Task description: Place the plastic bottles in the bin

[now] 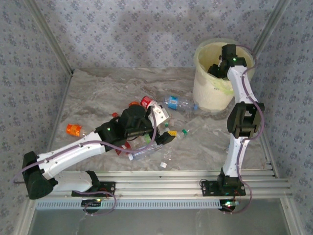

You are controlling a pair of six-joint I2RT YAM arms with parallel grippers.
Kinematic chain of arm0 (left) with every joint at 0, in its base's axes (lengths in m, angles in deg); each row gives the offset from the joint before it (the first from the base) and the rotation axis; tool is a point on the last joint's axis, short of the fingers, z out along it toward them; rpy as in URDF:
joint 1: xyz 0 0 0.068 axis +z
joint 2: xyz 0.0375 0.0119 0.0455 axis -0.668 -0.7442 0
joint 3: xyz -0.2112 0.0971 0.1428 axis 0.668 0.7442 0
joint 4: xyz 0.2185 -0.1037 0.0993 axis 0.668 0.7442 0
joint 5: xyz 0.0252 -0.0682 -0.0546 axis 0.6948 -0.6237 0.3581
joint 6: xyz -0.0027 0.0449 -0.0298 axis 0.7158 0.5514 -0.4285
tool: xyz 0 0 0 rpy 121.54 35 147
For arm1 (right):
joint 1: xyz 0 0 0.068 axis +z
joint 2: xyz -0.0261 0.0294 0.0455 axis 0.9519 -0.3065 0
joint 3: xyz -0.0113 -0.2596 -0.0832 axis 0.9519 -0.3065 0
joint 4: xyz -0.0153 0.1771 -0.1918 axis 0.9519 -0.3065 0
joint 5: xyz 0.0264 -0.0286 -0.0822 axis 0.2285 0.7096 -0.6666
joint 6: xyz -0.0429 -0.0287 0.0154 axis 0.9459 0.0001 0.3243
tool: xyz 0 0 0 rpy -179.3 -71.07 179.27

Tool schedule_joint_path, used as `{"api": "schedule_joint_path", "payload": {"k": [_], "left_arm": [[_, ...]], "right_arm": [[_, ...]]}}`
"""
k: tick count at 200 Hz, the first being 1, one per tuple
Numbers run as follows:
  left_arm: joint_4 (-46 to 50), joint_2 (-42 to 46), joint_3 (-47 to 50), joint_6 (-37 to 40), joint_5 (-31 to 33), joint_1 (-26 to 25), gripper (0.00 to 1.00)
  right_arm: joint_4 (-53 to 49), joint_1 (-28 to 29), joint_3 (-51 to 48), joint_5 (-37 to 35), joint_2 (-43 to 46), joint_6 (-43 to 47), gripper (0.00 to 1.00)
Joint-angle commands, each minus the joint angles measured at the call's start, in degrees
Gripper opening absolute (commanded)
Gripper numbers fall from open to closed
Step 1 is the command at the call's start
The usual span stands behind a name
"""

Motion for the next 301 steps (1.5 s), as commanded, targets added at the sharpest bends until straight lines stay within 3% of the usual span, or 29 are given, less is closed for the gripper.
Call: {"api": "schedule_joint_path", "payload": {"k": [1, 68, 186, 301], "left_arm": [[0.53, -0.33, -2.38, 1.0, -1.23, -0.45, 0.99], [0.89, -0.24, -2.62, 1.19, -1.45, -0.54, 1.0], [0.18, 0.29, -2.44, 0.07, -1.02, -0.61, 1.0], [0.09, 0.64, -2.51, -0.97, -1.24, -0.63, 1.0]], "right_arm": [[-2.33, -0.34, 1.99, 1.36, -1.29, -0.04, 0.57], [-2.64, -0.39, 1.86, 2.13, -1.21, -0.31, 0.61], [-2.53, -0.65, 2.62, 0.67, 1.84, -0.4, 0.76], [2.02, -0.46, 1.55, -3.08, 14.75, -2.08, 0.78]]}}
